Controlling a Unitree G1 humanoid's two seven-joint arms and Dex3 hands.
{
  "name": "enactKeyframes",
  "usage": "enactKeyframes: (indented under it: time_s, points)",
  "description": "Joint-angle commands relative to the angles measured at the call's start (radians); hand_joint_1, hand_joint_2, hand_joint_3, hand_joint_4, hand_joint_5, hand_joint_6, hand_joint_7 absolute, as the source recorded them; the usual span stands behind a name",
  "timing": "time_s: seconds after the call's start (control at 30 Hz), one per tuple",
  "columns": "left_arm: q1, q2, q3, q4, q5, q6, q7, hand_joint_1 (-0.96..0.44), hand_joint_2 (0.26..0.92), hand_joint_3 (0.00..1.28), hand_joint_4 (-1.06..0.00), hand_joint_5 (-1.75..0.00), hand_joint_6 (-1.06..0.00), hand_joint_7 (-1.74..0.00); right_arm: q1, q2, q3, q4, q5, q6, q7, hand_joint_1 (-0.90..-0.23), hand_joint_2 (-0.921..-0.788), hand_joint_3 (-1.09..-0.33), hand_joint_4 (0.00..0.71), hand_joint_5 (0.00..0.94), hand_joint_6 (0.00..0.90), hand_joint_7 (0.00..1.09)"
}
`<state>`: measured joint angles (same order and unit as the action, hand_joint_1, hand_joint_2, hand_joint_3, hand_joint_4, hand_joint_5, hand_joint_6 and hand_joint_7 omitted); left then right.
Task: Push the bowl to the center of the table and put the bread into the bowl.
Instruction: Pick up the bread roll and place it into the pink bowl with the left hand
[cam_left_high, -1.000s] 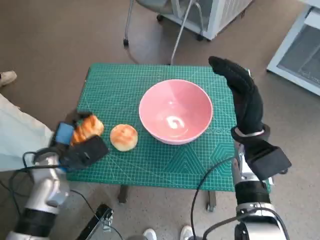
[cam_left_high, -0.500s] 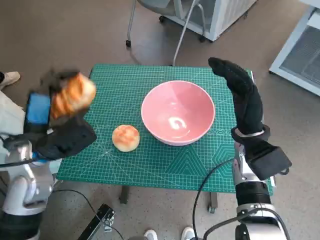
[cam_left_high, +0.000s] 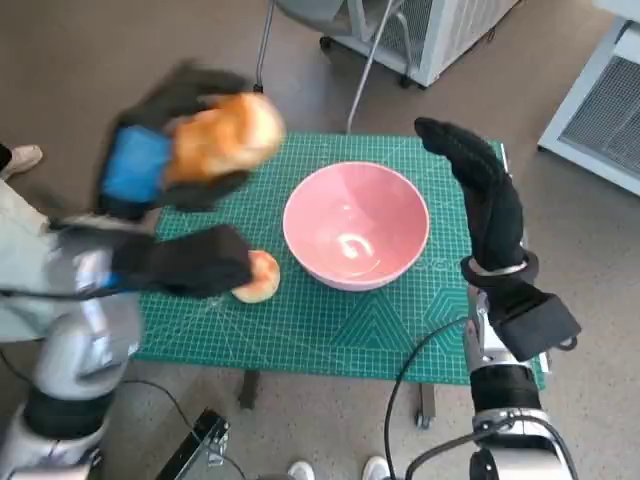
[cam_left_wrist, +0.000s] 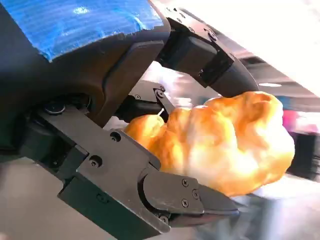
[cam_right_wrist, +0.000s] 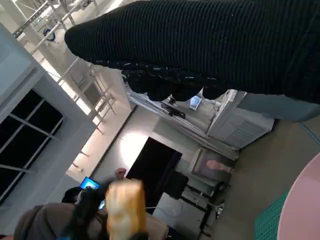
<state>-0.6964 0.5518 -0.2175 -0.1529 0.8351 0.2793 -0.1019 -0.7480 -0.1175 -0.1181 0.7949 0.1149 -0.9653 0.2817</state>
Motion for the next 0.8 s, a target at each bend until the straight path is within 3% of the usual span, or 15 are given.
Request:
enactKeyframes:
  time_s: [0.03,0.2,0.53,0.8]
  points:
    - [-0.054,-0.034,-0.073,0.109,0.021,-0.092,0.018,0.0,0.811,0.18,-0.81,-1.11,-0.72,-1.02,0.032,-0.001,-0.001,0.005,0.001,0.005,-0.005,-0.53,-0.921,-0.757,0.374,0.03,0.034,0.9]
    - [-0.106,-0.066,-0.153,0.271,0.05,-0.216,0.071,0.0,0.894,0.05,-0.76,-1.08,-0.71,-1.09,0.042,0.002,-0.001,-0.002,-0.005,-0.005,-0.012,-0.534,-0.921,-0.755,0.374,0.03,0.035,0.89]
    - [-0.206,-0.126,-0.296,0.603,0.135,-0.407,0.202,0.0,0.92,0.1,-0.63,-1.15,-0.61,-1.27,0.062,-0.006,-0.006,-0.029,-0.003,-0.004,-0.024,-0.538,-0.921,-0.75,0.374,0.03,0.037,0.89]
    - [-0.271,-0.18,-0.374,0.824,0.173,-0.469,0.227,0.0,0.92,0.09,-0.63,-1.29,-0.65,-1.08,0.09,-0.015,-0.01,-0.068,-0.031,0.0,-0.063,-0.543,-0.921,-0.747,0.375,0.03,0.038,0.89]
